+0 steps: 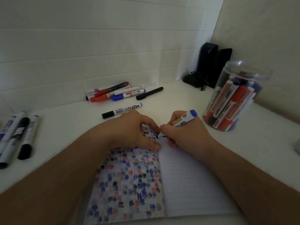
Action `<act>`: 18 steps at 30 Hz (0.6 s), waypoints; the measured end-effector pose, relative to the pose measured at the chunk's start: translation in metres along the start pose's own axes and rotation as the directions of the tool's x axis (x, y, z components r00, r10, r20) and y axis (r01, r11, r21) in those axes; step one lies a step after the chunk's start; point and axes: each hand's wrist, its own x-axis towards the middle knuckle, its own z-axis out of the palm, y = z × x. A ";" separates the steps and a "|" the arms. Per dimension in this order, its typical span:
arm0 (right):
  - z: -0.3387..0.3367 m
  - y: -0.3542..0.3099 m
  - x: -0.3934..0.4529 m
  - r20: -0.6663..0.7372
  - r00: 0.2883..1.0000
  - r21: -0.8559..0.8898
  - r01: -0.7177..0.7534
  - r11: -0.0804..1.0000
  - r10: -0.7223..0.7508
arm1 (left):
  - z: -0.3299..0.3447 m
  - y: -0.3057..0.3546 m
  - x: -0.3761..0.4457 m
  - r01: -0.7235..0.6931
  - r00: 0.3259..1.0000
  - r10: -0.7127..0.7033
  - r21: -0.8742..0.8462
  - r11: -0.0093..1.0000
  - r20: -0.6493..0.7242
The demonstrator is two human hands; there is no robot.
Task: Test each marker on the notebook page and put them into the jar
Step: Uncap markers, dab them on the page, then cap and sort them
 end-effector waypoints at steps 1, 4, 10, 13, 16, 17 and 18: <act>0.000 0.000 0.000 -0.002 1.000 -0.016 0.000 1.000 0.000 | 0.000 0.000 0.000 -0.002 1.000 0.002 -0.004 1.000 0.001; 0.000 0.000 0.000 -0.007 1.000 -0.028 -0.009 1.000 0.009 | 0.000 0.000 0.000 -0.008 1.000 0.008 0.006 1.000 0.004; -0.001 0.002 0.001 -0.012 1.000 0.062 -0.013 0.998 0.014 | -0.001 0.001 -0.001 -0.008 1.000 0.008 -0.004 1.000 0.002; 0.000 0.001 0.000 0.001 1.000 0.042 -0.012 0.999 0.012 | 0.000 0.002 -0.001 -0.018 1.000 0.018 -0.015 1.000 -0.002; 0.001 0.000 -0.001 0.011 1.000 -0.039 -0.003 0.999 0.003 | 0.000 0.001 -0.001 -0.014 1.000 0.014 -0.005 1.000 -0.012; 0.001 -0.001 -0.001 0.013 1.000 -0.059 -0.001 0.998 0.002 | 0.000 0.001 -0.001 -0.014 1.000 0.014 -0.002 1.000 -0.012; 0.001 -0.001 -0.001 0.016 1.000 -0.071 0.001 0.997 0.000 | 0.000 0.001 -0.001 -0.014 1.000 0.014 0.001 1.000 -0.008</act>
